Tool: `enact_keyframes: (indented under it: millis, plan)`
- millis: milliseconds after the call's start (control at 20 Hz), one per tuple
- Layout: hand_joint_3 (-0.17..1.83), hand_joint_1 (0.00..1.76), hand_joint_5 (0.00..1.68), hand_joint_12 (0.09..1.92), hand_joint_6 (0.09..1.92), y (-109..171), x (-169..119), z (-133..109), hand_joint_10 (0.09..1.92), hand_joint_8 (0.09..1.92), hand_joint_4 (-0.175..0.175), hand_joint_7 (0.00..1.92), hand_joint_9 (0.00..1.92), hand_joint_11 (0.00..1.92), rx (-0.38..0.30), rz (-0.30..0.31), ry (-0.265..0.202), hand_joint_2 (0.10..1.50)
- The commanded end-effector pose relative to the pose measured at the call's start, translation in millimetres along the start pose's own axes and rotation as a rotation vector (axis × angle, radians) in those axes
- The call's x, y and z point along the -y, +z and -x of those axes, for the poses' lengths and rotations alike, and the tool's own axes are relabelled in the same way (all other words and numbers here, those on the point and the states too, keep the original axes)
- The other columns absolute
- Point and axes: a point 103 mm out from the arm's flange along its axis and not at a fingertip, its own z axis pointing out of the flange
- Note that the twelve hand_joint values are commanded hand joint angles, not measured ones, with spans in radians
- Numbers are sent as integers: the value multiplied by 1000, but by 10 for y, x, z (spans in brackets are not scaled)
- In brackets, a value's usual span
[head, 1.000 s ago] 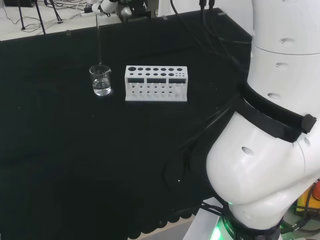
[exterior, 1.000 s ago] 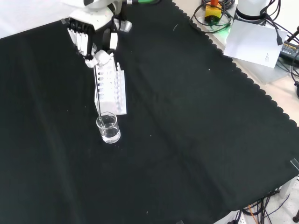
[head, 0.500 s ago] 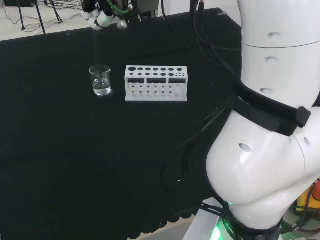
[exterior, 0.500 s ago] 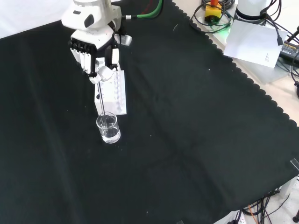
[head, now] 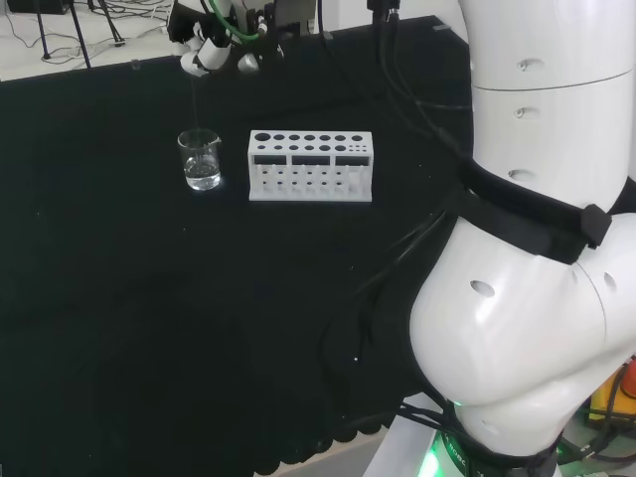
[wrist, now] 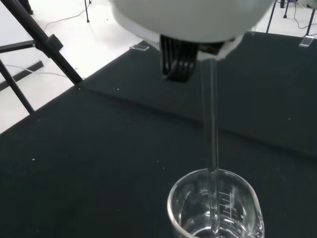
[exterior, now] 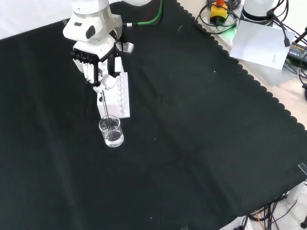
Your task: Stir in the beaker to the left of the white test tube rack with the glass rod.
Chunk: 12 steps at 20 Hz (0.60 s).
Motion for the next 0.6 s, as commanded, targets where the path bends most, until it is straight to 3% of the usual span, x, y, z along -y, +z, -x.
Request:
enact_keyframes:
  millis: [50, 250, 400, 600]
  plan:
    - [809, 1329, 1213, 763, 580, 9, 56, 120, 431, 896, -175, 1338, 1876, 1744, -9, -6, 20, 585]
    - [811, 1329, 1213, 764, 581, -15, 208, 212, 430, 895, -175, 1339, 1877, 1744, -2, -6, 44, 583]
    - [813, 1329, 1213, 765, 581, -45, 324, 58, 429, 894, -175, 1340, 1878, 1745, 12, -11, 43, 582]
    - [815, 1329, 1214, 766, 582, 18, 273, -209, 428, 893, -175, 1341, 1880, 1745, 4, -22, 4, 580]
